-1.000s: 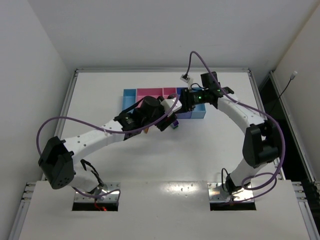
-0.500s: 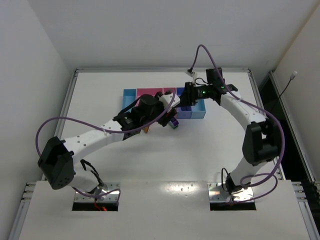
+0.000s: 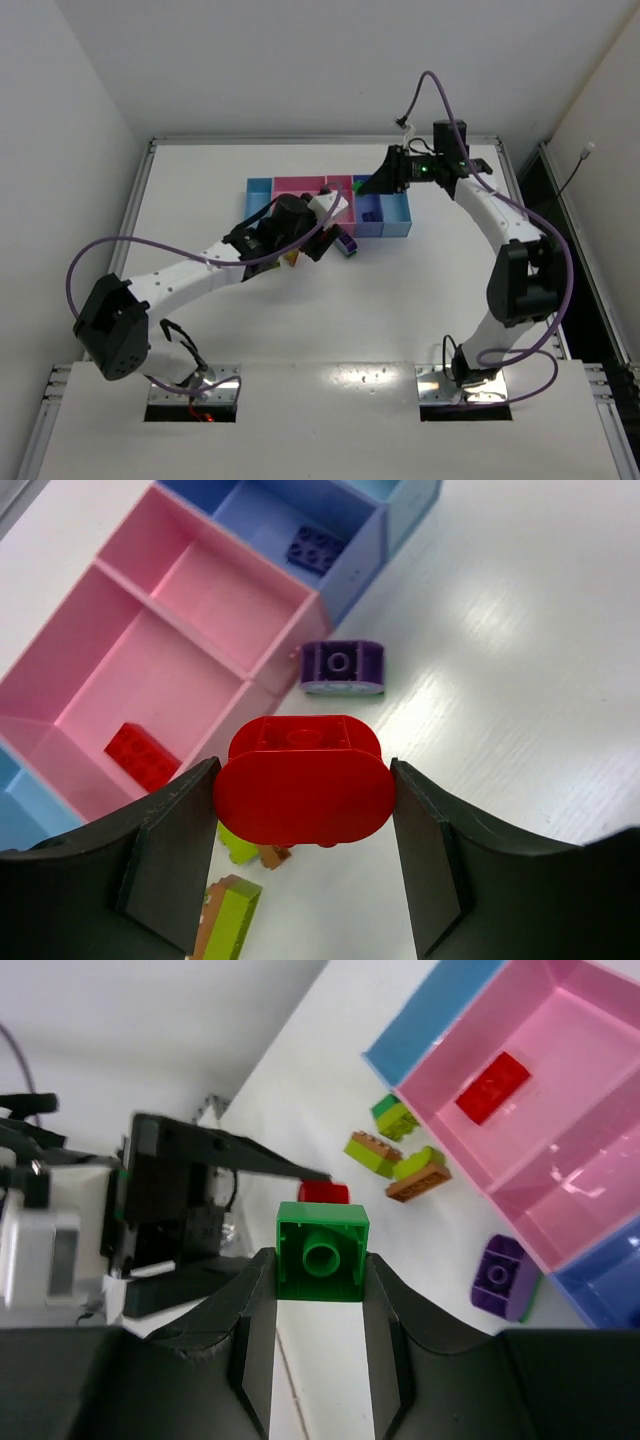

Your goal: Sort the legos into containers by color

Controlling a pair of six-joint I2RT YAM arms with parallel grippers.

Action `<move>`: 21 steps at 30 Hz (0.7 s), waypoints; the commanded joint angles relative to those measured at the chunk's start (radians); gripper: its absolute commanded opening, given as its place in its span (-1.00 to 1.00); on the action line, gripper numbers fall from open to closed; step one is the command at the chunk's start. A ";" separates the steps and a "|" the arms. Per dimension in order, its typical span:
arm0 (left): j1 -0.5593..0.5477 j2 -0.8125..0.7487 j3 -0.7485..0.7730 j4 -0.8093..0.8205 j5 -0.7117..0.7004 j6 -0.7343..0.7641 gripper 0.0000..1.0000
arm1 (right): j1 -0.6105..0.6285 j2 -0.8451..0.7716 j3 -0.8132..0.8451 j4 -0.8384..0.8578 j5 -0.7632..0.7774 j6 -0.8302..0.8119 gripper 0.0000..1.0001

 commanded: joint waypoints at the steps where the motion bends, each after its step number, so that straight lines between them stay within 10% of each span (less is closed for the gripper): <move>1: 0.077 -0.032 0.034 0.024 -0.037 -0.025 -1.00 | -0.027 -0.019 0.005 -0.026 0.063 -0.063 -1.00; 17: 0.314 0.358 0.462 -0.244 0.133 -0.286 -1.00 | -0.059 -0.040 -0.034 -0.048 0.445 -0.097 -1.00; 21: 0.334 0.412 0.482 -0.256 0.156 -0.297 -0.68 | -0.059 -0.005 -0.012 -0.059 0.476 -0.120 -1.00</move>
